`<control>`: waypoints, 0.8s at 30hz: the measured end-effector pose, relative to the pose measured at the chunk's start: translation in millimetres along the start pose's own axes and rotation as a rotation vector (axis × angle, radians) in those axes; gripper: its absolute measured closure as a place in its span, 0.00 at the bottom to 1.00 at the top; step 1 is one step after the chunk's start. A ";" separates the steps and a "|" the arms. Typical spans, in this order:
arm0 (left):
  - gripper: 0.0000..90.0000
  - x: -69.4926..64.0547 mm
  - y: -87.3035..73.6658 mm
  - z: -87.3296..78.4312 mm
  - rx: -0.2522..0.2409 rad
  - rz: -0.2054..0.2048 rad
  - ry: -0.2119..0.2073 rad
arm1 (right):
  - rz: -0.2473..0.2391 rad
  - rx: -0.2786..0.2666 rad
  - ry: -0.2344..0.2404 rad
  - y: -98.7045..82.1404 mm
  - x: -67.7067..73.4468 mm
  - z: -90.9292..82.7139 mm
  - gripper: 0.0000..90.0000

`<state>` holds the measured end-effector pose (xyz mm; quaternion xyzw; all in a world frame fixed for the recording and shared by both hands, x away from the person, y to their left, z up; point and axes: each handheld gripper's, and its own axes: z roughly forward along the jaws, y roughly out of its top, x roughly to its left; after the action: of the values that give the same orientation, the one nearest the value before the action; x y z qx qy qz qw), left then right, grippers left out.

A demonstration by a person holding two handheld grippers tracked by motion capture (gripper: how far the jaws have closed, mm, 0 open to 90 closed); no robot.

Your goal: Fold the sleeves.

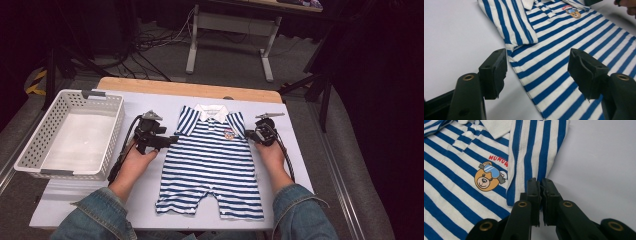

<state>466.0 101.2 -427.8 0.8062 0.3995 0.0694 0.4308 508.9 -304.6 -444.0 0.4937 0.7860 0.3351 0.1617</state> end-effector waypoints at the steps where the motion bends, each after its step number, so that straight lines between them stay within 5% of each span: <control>1: 0.37 1.9 2.0 3.0 0.010 0.000 0.005 | -0.008 -0.004 0.000 -0.2 0.3 0.0 0.92; 6: 0.39 12.0 9.9 21.3 0.085 -0.012 0.044 | -0.041 -0.049 0.007 1.5 1.3 -7.3 0.67; 10: 0.43 17.1 14.3 29.4 0.101 -0.021 0.058 | -0.054 -0.066 -0.005 2.7 -2.0 -12.6 0.60; 20: 0.53 28.1 25.0 52.9 0.170 -0.040 0.097 | -0.054 -0.044 -0.003 1.8 -3.5 -5.8 0.64; 24: 0.53 30.0 29.1 54.6 0.148 -0.042 0.108 | -0.054 -0.054 -0.001 4.8 -4.5 -5.2 0.65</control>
<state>528.1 78.4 -446.8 0.8225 0.4429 0.0740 0.3492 511.1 -309.1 -437.3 0.4679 0.7897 0.3513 0.1844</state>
